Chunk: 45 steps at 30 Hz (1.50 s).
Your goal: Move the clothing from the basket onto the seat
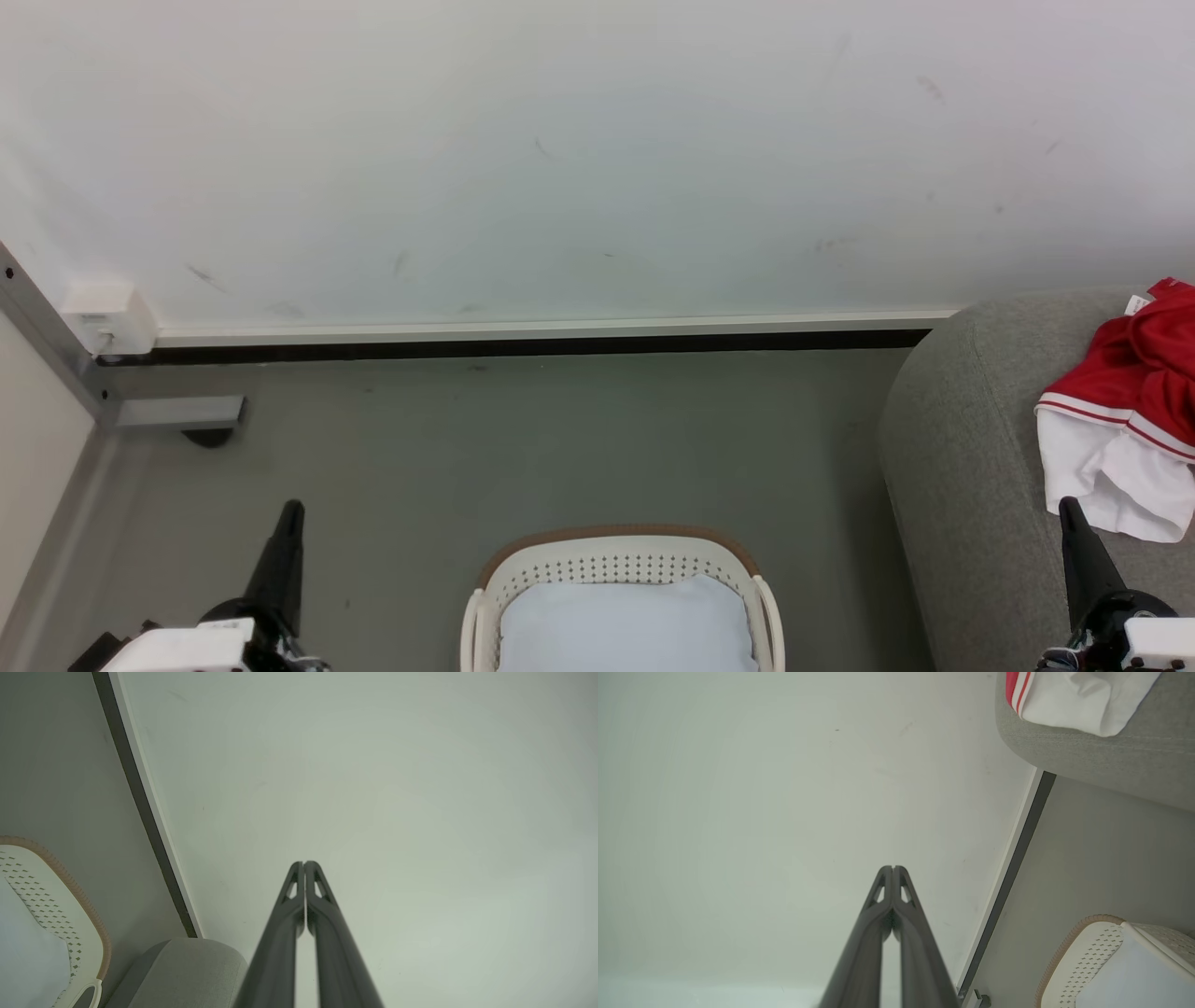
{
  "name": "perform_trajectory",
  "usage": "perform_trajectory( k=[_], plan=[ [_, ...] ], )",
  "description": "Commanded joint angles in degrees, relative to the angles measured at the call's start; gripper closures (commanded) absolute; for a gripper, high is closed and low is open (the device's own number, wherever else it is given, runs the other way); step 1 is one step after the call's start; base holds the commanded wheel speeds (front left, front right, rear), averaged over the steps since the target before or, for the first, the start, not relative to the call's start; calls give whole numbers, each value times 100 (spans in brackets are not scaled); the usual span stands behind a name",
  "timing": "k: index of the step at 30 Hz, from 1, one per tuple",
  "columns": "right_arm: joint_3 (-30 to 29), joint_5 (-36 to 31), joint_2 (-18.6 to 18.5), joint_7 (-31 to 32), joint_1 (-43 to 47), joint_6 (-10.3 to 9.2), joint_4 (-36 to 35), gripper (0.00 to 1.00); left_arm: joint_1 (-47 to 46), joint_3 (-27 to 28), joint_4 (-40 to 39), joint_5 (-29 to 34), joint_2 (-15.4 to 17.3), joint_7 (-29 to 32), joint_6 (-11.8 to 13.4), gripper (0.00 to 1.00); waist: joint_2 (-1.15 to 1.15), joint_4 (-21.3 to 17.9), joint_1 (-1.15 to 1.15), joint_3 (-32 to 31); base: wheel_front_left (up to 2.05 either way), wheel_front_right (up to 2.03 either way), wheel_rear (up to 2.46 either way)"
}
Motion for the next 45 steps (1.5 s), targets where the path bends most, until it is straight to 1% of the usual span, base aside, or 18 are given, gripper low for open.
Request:
perform_trajectory(
  k=[1,45],
  plan=[
    [-22,8,-42,25,-71,-14,-29,100,-51,15,-21,-78,12,21,-23,100,0,0,0,0,0,0,0],
    [-21,8,-41,24,-71,-14,-30,100,-50,14,-22,-79,13,19,-23,100,0,0,0,0,0,0,0]
  ],
)
